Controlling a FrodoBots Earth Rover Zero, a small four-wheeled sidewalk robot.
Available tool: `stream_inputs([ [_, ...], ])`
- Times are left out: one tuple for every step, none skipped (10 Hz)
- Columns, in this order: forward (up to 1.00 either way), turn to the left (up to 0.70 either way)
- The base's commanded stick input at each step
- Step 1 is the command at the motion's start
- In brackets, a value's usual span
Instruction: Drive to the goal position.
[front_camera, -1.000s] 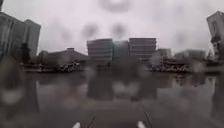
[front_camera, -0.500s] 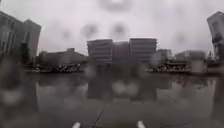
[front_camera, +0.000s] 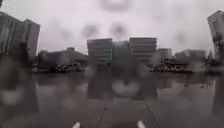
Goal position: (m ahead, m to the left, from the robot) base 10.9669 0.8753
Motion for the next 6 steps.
stream_inputs([
  [0.7,0.0],
  [0.7,0.0],
  [0.7,0.0],
  [0.7,0.0],
  [0.7,0.0],
  [0.7,0.0],
])
